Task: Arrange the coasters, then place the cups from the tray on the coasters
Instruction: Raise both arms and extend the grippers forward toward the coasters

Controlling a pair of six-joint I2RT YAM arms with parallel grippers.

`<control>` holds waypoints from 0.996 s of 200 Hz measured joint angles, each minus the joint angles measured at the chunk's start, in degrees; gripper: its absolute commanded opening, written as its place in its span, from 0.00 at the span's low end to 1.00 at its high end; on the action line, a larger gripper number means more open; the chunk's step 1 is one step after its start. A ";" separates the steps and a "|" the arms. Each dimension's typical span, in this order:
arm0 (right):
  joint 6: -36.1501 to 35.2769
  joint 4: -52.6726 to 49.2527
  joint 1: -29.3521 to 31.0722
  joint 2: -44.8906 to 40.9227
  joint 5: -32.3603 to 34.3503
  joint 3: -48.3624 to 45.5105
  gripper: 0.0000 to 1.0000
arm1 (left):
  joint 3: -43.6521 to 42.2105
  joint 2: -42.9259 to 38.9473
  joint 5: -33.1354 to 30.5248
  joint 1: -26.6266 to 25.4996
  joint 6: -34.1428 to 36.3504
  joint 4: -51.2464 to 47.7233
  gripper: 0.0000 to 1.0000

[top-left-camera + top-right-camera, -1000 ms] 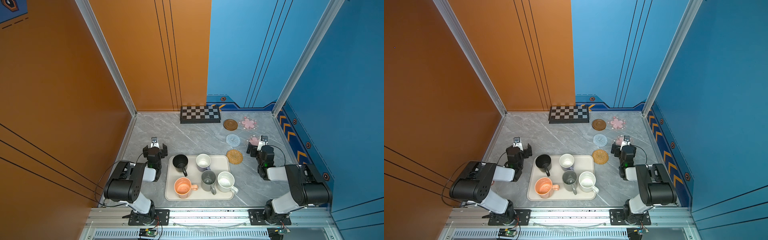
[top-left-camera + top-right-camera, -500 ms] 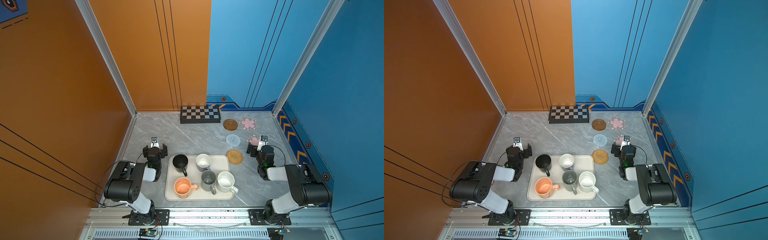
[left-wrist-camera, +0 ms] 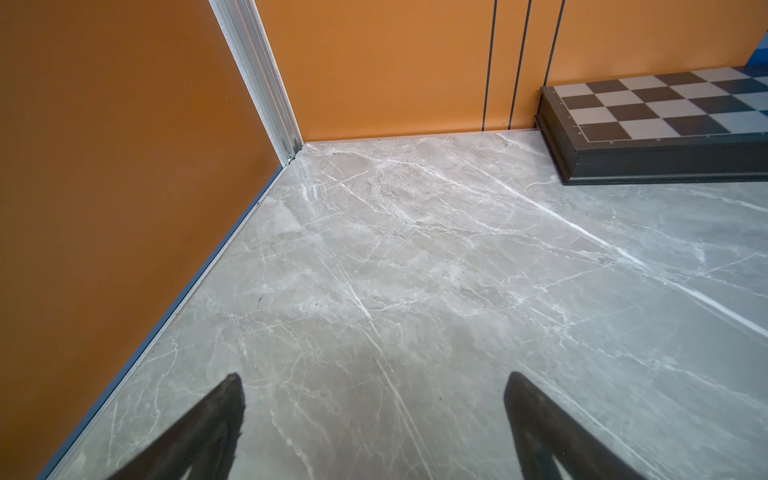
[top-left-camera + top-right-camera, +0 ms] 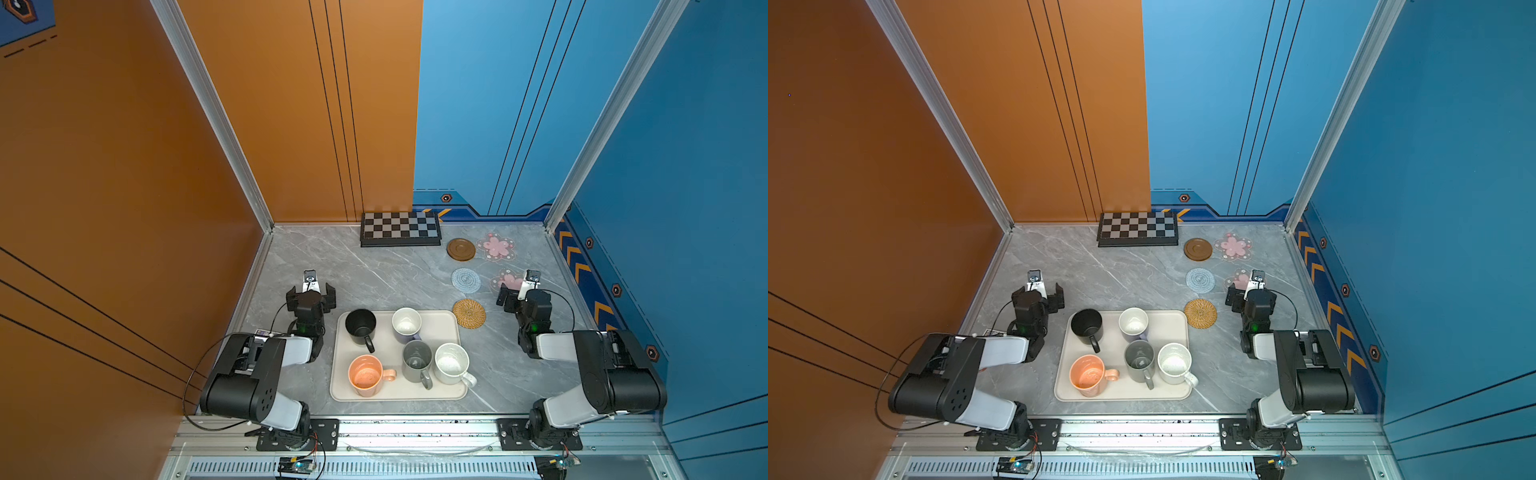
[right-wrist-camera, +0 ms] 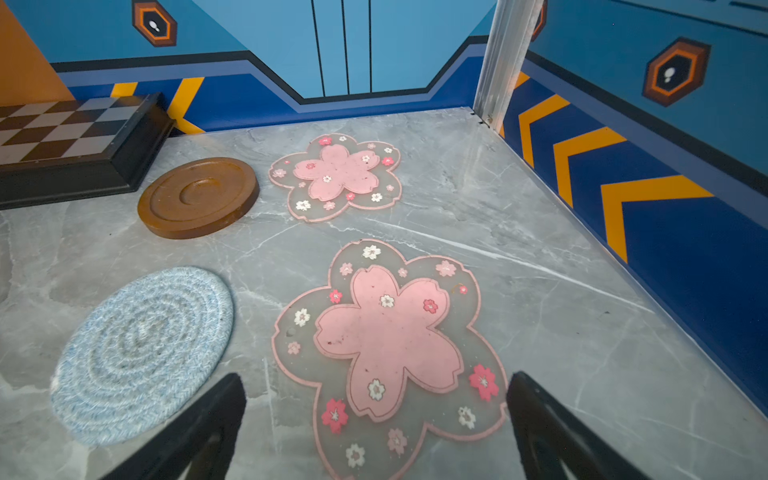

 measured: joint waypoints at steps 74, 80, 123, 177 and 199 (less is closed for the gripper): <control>1.09 -13.64 0.00 -13.46 0.66 5.75 1.00 | 7.82 -8.17 -15.78 -10.21 7.19 -10.14 0.98; 1.20 -14.78 0.00 -14.75 0.66 6.38 1.00 | 8.46 -8.74 -16.28 -10.71 7.21 -11.52 0.98; 2.40 -28.39 0.00 -20.15 0.35 16.35 1.00 | 15.15 -14.82 -16.81 -11.98 1.33 -27.41 0.98; 2.91 -43.17 0.79 -23.58 -0.28 22.56 1.00 | 18.12 -22.29 -12.02 -13.92 -2.34 -39.93 0.98; 3.15 -47.34 1.42 -24.70 -0.28 22.73 1.00 | 19.65 -23.15 -9.81 -14.16 -5.18 -45.99 0.98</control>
